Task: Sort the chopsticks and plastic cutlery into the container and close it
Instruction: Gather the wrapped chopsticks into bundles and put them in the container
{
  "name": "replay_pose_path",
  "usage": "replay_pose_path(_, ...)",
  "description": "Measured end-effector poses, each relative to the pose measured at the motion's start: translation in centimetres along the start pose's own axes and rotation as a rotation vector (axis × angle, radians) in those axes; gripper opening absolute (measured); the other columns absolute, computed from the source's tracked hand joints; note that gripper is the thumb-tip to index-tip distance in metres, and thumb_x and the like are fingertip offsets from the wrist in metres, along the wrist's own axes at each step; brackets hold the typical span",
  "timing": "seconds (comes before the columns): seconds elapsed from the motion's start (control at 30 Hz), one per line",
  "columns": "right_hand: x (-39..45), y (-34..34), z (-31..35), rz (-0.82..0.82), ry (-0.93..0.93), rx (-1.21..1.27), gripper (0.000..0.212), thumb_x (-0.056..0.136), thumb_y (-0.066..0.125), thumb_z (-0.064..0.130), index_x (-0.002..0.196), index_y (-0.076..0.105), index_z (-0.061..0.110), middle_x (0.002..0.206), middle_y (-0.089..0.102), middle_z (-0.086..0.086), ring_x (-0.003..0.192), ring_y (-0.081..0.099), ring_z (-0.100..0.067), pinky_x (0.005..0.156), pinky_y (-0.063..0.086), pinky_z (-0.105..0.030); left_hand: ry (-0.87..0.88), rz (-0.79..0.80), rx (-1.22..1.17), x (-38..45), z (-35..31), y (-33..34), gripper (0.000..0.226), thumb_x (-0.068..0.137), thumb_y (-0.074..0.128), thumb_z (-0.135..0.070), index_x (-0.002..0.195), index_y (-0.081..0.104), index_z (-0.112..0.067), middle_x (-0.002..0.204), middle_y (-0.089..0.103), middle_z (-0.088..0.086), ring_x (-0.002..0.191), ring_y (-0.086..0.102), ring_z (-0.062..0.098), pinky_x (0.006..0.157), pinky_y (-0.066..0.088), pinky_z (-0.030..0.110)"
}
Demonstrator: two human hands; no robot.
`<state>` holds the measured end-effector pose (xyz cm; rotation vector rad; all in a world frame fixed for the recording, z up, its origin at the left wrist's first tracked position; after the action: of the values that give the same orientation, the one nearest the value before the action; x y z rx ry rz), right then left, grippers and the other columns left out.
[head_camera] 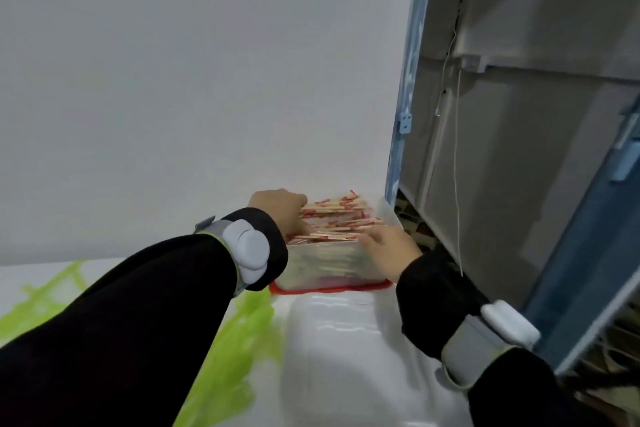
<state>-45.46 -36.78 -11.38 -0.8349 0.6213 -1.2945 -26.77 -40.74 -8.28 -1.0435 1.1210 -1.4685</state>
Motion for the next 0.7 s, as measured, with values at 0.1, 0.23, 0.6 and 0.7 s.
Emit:
replay_pose_path(0.1,1.0,-0.1,-0.5,-0.038,-0.028,-0.057,0.04,0.099,0.035,0.03,0.103,0.068,0.008,0.111,0.066,-0.012,0.107,0.056,-0.028,0.09,0.04,-0.029,0.009,0.0,0.029,2.1,-0.5,1.0,0.039,0.088,0.053,-0.054,0.103,0.048,-0.019,0.096,0.063,0.003,0.089,0.06,0.027,0.067,0.037,0.032)
replay_pose_path(0.23,1.7,0.7,-0.2,-0.069,-0.027,-0.205,0.045,0.1,0.028,0.031,0.101,0.068,0.011,0.112,0.065,-0.012,0.11,0.054,-0.03,0.101,0.037,-0.036,0.053,-0.041,0.1,3.4,-1.8,1.8,0.034,0.093,0.047,-0.049,0.11,0.048,-0.02,0.101,0.065,0.003,0.096,0.06,0.027,0.075,0.035,0.034)
replay_pose_path(0.6,1.9,1.3,0.1,-0.089,0.095,-0.275,0.043,0.102,0.026,0.035,0.111,0.063,0.015,0.12,0.062,-0.007,0.122,0.047,-0.026,0.113,0.02,-0.04,0.048,0.0,-0.008,3.2,-2.6,2.6,0.05,0.093,0.046,-0.051,0.137,0.032,-0.032,0.128,0.052,0.004,0.117,0.047,0.027,0.094,0.039,0.041)
replay_pose_path(0.7,1.8,1.2,0.1,-0.076,0.087,-0.272,0.044,0.102,0.026,0.035,0.114,0.063,0.015,0.124,0.061,-0.009,0.124,0.046,-0.027,0.112,0.02,-0.04,0.087,-0.006,-0.315,2.0,-2.3,1.4,0.05,0.083,0.066,-0.042,0.13,0.051,-0.032,0.127,0.053,0.0,0.117,0.049,0.021,0.098,0.039,0.038)
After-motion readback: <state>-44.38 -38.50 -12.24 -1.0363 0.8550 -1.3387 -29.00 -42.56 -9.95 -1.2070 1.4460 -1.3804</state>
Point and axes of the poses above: each hand's wrist, its own x-axis towards the middle knuckle, its own y-axis out of the palm, z = x × y, the point moved 4 cm from there along x, towards the middle knuckle
